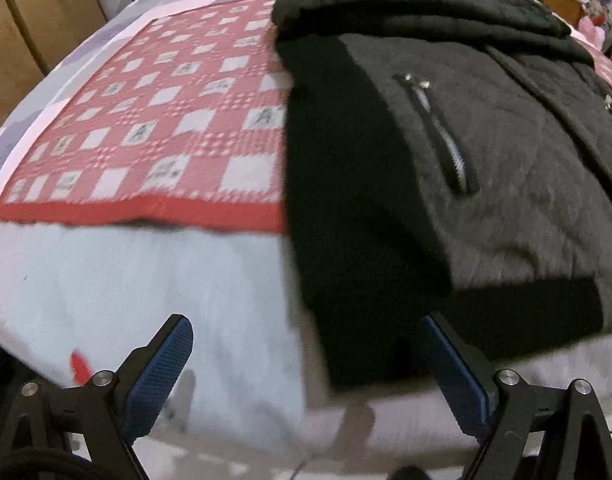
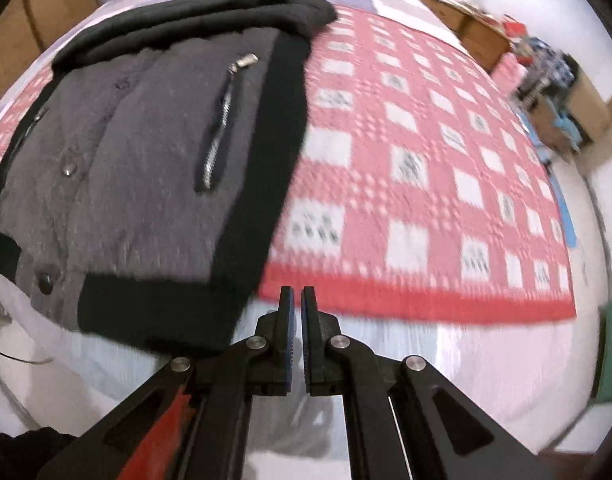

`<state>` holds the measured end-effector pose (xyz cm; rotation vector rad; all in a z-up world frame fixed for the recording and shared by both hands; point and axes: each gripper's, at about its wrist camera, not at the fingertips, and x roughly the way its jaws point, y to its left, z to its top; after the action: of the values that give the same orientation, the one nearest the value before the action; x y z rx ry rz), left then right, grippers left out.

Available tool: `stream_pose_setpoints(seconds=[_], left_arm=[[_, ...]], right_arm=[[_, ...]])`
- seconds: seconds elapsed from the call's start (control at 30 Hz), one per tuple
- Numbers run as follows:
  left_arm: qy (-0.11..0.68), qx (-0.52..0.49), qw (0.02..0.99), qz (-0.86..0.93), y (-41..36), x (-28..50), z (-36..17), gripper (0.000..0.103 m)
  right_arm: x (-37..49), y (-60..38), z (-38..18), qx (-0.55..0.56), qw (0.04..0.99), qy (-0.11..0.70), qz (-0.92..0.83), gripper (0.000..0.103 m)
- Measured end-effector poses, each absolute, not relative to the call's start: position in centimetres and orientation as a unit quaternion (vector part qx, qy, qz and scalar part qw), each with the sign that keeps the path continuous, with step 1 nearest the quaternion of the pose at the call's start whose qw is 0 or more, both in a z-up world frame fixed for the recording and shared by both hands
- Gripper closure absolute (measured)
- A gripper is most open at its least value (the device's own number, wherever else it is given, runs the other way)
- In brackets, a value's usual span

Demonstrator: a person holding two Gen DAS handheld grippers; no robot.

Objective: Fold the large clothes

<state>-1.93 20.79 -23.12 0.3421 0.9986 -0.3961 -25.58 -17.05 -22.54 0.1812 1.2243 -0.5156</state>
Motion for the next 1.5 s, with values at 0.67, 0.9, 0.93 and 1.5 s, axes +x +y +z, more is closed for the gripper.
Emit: stream_pose_setpoints(seconds=[0.67,0.9,0.93,1.5], left_arm=[[0.487,0.143,0.847,-0.160,20.8,-0.9,-26.6,0.008],[0.468,0.160,0.852,-0.169,20.4,-1.3,-25.7,0.008],[0.468,0.160,0.853,-0.168,20.4,-1.3,-25.6,0.008],[0.467,0.153,0.854,-0.167,20.7,-2.7,-25.1,0.008]], right_arm=[[-26.3,-15.3,-27.8,0.115,0.737,0.598,-0.293,0.100],[-25.1,-14.4,-28.7,0.073,0.732,0.603,-0.309,0.100],[-25.0,-14.4,-28.4,0.073,0.733,0.605,-0.304,0.100],[-27.8,-11.3,-23.4,0.064,0.805,0.536,-0.245,0.026]])
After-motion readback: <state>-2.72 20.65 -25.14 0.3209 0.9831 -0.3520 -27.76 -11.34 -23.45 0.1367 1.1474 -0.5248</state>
